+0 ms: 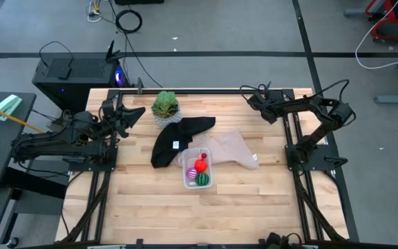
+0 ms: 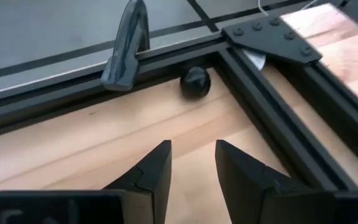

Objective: Pick and placing Produce into tupperware
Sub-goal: Put the plum into the transparent container

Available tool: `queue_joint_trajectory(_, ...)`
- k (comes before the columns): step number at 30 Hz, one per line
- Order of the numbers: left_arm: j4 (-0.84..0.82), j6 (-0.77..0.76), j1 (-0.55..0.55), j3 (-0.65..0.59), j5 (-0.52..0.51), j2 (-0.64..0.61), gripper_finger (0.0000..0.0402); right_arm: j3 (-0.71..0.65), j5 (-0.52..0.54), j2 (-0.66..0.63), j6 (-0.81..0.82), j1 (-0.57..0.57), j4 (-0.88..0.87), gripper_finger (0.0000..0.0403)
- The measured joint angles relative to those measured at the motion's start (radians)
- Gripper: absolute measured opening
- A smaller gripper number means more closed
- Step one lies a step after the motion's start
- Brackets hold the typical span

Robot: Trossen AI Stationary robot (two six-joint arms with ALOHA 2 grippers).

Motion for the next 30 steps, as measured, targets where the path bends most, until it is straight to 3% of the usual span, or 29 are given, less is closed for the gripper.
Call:
queue_joint_trajectory(5,0.000,0.001,0.000,0.000,0.000,0.000,0.0052,0.042,-0.059,0.000,-0.034,0.022,-0.002,0.0129)
queue_joint_trajectory(9,0.003,0.001,0.000,0.000,0.000,0.000,0.0051,0.149,-0.064,-0.003,-0.139,0.045,-0.021,0.0109)
queue_joint_trajectory(16,0.005,0.001,0.000,0.000,0.000,0.000,0.0051,0.477,-0.164,-0.003,-0.532,0.009,-0.104,0.0019)
queue_joint_trajectory(22,0.004,0.002,0.000,0.000,0.000,0.000,0.0044,0.849,-0.265,0.073,-0.704,-0.141,-0.495,0.0006)
queue_joint_trajectory(26,0.004,0.002,0.000,0.000,0.000,0.000,0.0045,1.060,-0.376,0.174,-0.677,-0.252,-0.785,0.0005)
queue_joint_trajectory(30,0.003,0.002,0.000,0.000,0.000,0.000,0.0044,1.161,-0.448,0.268,-0.625,-0.309,-0.986,0.0003)
